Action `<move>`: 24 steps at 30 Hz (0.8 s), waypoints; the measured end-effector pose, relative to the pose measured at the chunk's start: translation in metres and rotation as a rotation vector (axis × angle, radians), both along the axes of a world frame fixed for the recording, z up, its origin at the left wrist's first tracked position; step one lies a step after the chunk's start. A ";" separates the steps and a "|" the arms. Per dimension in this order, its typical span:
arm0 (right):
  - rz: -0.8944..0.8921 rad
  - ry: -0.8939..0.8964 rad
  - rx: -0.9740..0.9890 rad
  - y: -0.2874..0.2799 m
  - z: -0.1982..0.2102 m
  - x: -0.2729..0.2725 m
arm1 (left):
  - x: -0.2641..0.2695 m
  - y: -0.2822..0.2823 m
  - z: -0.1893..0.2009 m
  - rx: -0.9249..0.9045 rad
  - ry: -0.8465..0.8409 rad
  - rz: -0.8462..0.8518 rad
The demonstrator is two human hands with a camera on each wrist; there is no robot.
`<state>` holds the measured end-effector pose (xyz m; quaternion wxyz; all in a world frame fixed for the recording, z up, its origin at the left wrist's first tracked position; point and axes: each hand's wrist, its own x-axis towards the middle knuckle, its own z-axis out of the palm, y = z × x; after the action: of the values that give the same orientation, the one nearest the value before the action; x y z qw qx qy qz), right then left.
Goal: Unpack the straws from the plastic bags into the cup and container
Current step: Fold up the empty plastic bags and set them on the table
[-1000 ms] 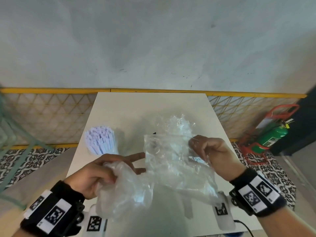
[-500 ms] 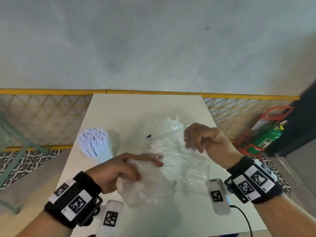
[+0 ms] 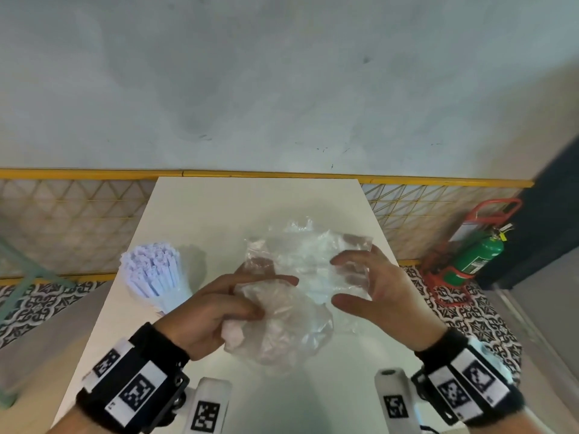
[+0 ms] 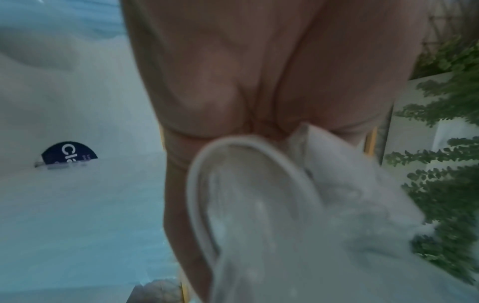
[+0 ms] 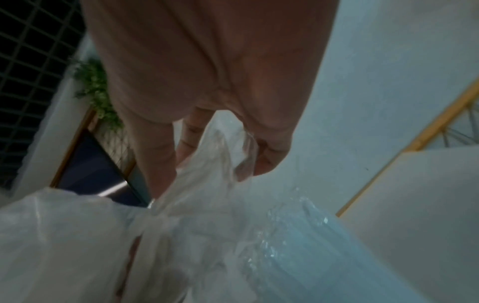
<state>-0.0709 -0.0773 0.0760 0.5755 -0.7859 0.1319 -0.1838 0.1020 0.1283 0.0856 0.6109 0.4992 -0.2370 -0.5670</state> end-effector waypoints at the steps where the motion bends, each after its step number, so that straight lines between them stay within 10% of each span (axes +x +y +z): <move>1: 0.005 0.012 0.049 -0.001 0.001 -0.001 | -0.001 -0.001 0.000 -0.008 -0.008 -0.006; 12: -0.007 0.115 -0.680 -0.019 0.018 -0.007 | -0.001 -0.014 0.009 -0.082 -0.047 -0.089; 17: -0.005 0.139 -0.914 -0.041 0.010 -0.015 | -0.009 -0.018 0.008 -0.007 -0.334 -0.154; 24: 0.022 0.152 -0.559 -0.085 0.049 -0.035 | 0.007 -0.017 -0.003 0.026 -0.651 0.511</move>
<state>-0.1054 -0.1625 0.1246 0.3271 -0.9269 0.1105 -0.1472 0.1088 0.1117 0.0826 0.6186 0.7030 -0.2791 -0.2127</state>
